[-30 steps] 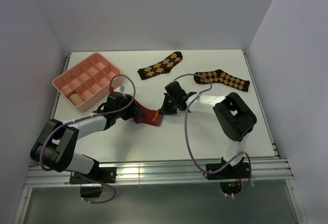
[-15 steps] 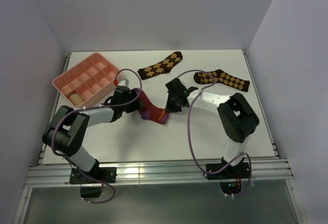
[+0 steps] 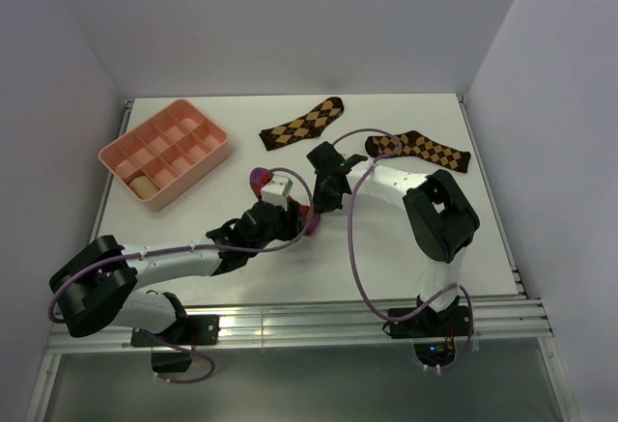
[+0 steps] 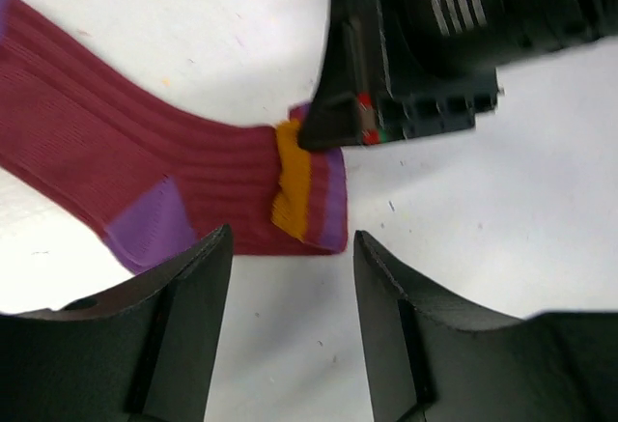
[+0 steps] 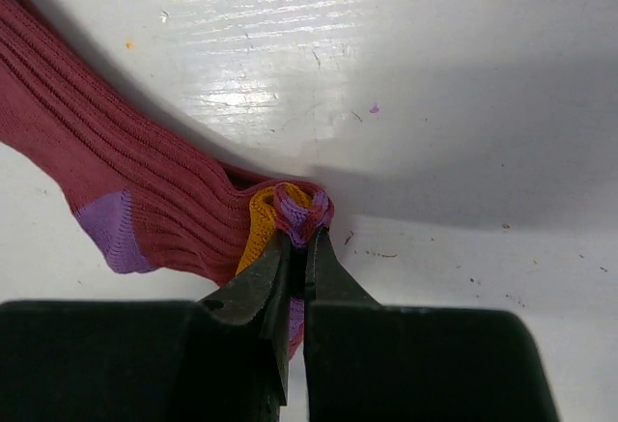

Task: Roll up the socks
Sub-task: Roll the sock at the center of the board.

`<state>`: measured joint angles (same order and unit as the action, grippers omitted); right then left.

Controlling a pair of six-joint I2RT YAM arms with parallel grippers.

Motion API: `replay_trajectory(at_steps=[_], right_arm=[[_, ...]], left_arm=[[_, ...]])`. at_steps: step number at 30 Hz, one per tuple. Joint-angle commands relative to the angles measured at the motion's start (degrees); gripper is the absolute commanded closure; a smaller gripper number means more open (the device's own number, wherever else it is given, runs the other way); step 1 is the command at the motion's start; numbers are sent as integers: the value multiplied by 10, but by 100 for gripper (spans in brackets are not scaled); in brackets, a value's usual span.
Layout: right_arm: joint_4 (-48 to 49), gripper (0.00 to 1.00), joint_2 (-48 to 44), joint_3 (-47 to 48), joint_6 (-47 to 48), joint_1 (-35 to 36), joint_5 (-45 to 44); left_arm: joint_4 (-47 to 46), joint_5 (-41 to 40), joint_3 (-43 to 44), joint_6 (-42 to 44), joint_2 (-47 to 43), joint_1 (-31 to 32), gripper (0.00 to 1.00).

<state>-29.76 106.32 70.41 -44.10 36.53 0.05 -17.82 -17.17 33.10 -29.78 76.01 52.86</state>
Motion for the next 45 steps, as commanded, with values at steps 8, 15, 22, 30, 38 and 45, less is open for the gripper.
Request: replay_trajectory(at_steps=[8,15,22,30,38,45], right_arm=[[-38,100,20,21,-4,0,-3],[-35,100,21,18,-3,0,13],[-25,100,20,10,-2,0,27],[10,100,2,-7,-10,-1,58],[111,66,-74,-55,-41,-15,94],[208,39,-139,-120,-61,-19,94]], left_arm=[[-63,-82,53,72,105,89,44],[-49,-110,99,84,180,109,47],[-4,-146,113,47,231,111,75],[31,-124,91,-15,219,98,99],[-7,71,12,-114,126,-19,99],[-53,215,-25,-178,107,-104,99]])
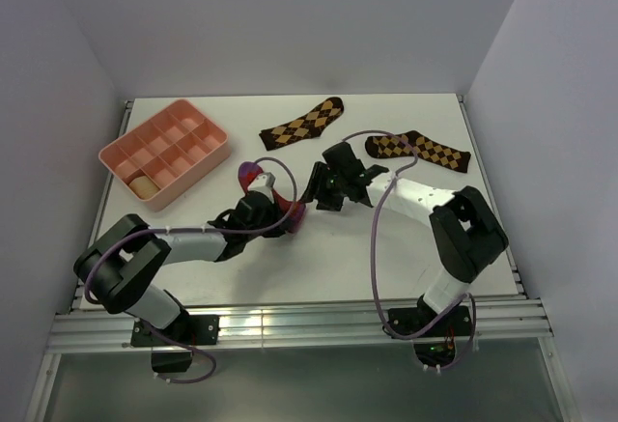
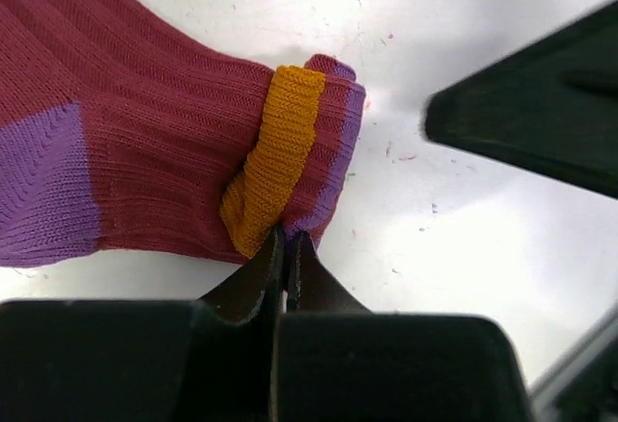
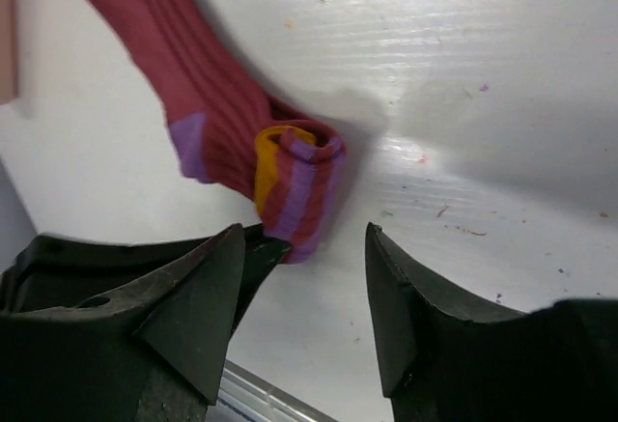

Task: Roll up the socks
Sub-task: Roll the sock at the center of the board.

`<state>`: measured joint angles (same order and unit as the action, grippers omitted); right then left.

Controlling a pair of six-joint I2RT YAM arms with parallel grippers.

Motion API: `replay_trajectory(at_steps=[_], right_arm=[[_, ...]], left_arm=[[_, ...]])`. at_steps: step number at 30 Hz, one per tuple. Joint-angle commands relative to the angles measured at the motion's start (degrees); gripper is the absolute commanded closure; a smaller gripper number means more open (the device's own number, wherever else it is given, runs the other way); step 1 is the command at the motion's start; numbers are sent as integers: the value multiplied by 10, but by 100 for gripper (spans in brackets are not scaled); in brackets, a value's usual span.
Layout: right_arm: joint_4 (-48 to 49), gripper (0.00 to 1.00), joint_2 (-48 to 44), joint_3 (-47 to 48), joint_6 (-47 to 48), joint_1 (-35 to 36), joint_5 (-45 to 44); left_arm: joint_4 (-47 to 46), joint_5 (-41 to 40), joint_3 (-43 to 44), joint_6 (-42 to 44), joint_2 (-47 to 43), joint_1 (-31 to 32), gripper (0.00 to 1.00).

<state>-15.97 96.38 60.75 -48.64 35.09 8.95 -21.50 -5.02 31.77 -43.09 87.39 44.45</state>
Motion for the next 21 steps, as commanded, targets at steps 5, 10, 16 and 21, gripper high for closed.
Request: replay_trajectory(at_steps=[5,10,16,21], right_arm=[[140,39,-31,-63,-30,-2,26],[192,39,6,-75,-47,3,44],[249,39,38,-84,-65,8,61],[265,40,72,-73,-67,11,71]], left_arm=[[-62,206,-29,-111,5,-87,99],[-94,264,-36,-158,35,-131,99],[-106,302,-37,-190,70,-168,99],[-84,313,-30,-197,86,-190,99]])
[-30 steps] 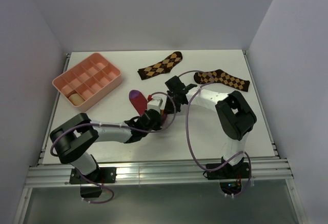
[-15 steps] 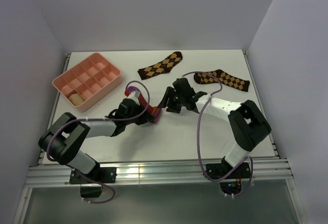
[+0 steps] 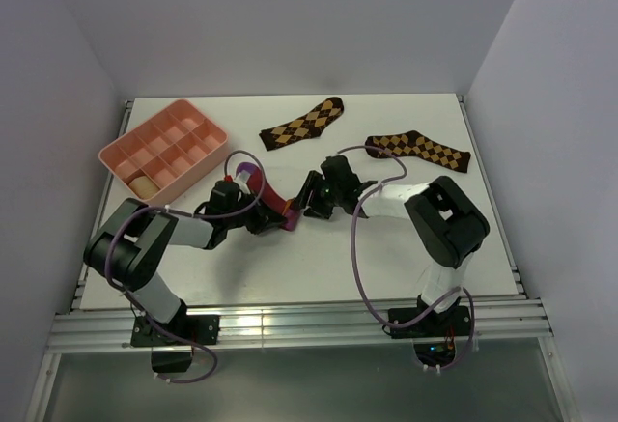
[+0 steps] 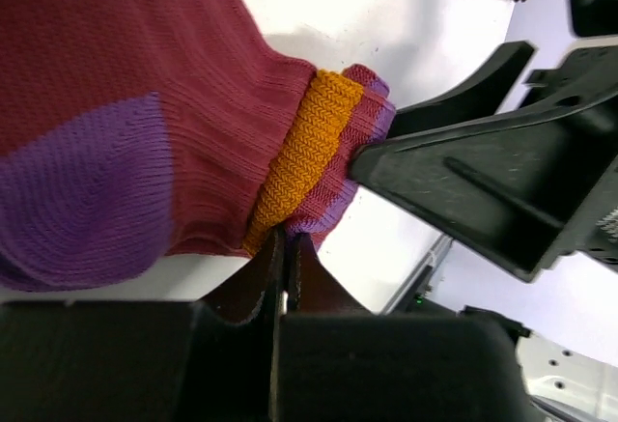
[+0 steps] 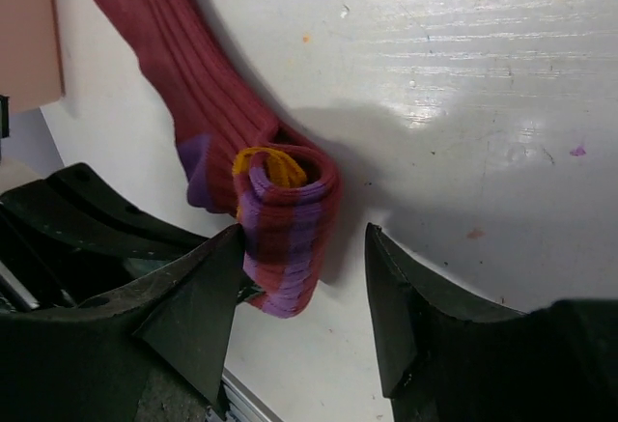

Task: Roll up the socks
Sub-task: Roll the sock at the center of the board.

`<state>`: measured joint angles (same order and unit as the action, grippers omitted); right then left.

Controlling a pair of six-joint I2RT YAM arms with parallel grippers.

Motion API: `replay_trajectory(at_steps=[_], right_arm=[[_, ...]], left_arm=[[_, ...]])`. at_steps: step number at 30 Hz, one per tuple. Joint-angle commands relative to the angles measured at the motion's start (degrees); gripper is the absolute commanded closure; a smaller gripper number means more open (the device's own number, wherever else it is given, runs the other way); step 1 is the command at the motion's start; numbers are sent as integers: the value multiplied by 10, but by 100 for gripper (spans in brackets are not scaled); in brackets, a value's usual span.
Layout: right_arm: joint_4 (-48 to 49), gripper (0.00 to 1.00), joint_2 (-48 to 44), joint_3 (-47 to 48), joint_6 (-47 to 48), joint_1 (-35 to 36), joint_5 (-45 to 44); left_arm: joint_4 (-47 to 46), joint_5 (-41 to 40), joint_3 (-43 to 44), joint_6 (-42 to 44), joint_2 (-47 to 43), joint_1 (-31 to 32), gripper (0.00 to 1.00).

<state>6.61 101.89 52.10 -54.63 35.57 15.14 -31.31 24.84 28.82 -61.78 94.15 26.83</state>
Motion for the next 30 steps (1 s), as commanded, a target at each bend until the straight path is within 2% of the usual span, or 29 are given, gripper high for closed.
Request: replay_trajectory(at_steps=[1,11,14,15,16,18,19,21,22,24,28,30], right_arm=[[38,40,21,16,-5,8,9],[20,43,54,43,-1,19,-8],[4,48,61,56,3,20,-19],[-3,50,61,59,6,21,-26],[-16,59,62,65,9,22,-30],[-32,68,65,71,10,23,-40],[-53,78,66,78,11,23,-45],[-98,85,65,94,12,23,-60],[-116,93,64,100,12,23,-66],[-169,100,64,114,14,24,-77],[-249,100,72,158,15,25,-89],[-292,100,80,174,14,27,-92]], left_arm=[[17,17,1,-12,22,-18,99],[54,27,24,-1,49,-28,99],[71,21,31,8,54,-30,99],[76,17,34,12,54,-30,99],[81,14,35,16,53,-30,99],[91,5,40,27,47,-30,99],[96,-4,42,32,44,-30,99],[120,-19,50,55,25,-29,97],[127,-38,53,65,17,-28,93],[146,-60,58,93,-14,-22,85],[179,-135,70,145,-74,13,63],[199,-209,80,182,-106,55,59]])
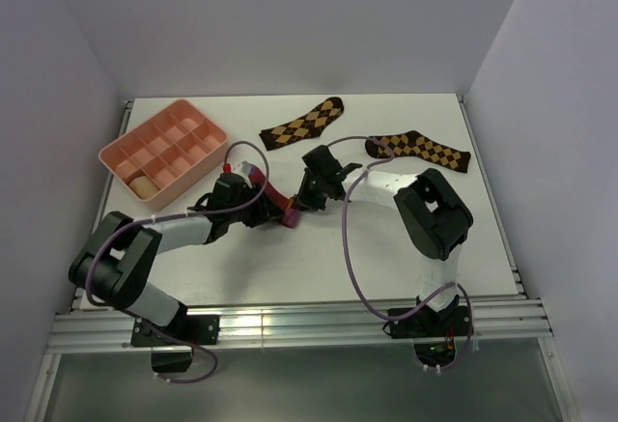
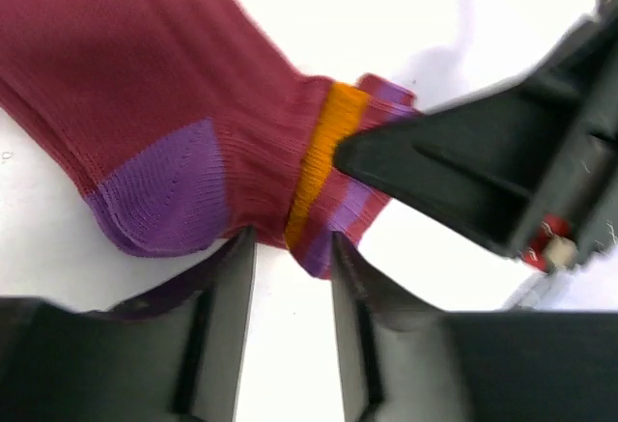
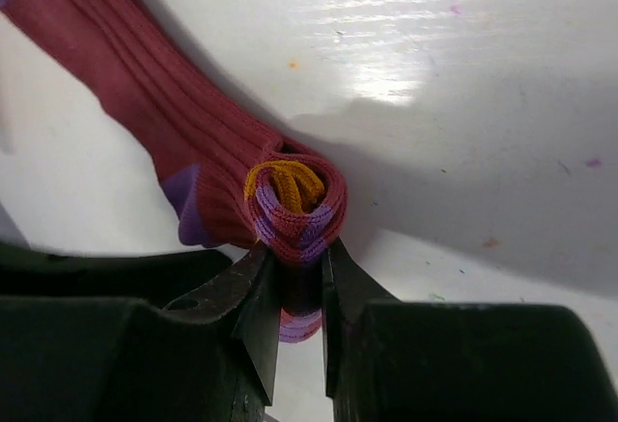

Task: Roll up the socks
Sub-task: Roll the sock at the center of the board.

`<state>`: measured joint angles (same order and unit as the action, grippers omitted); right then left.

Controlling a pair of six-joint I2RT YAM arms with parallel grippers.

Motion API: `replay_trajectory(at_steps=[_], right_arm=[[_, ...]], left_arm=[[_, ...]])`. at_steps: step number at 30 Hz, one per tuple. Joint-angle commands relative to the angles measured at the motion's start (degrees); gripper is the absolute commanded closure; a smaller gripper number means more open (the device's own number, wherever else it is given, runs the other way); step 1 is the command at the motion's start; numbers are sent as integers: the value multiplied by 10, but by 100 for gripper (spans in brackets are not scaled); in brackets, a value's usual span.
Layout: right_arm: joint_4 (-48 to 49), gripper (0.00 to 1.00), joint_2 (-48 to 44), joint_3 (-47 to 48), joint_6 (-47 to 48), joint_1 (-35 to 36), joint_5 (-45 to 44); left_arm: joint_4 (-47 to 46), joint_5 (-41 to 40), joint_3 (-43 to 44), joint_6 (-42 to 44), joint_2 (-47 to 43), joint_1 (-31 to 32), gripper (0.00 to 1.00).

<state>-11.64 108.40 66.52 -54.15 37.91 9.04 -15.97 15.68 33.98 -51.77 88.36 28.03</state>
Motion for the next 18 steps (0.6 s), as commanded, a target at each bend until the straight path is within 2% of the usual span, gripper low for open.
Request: replay_trajectory(at_steps=[1,5,9,18], right_arm=[[-122,100,17,44,8,4,-30],[-172,100,29,66,-2,6,-21],[-211,100,37,84,-3,6,-14],[-240,100,37,93,5,5,-10]], left_arm=[[51,-149,33,97,-56,60,57],[54,-288,54,182,-80,152,53],[33,-361,66,238,-64,236,52],[15,-445,82,278,8,298,51]])
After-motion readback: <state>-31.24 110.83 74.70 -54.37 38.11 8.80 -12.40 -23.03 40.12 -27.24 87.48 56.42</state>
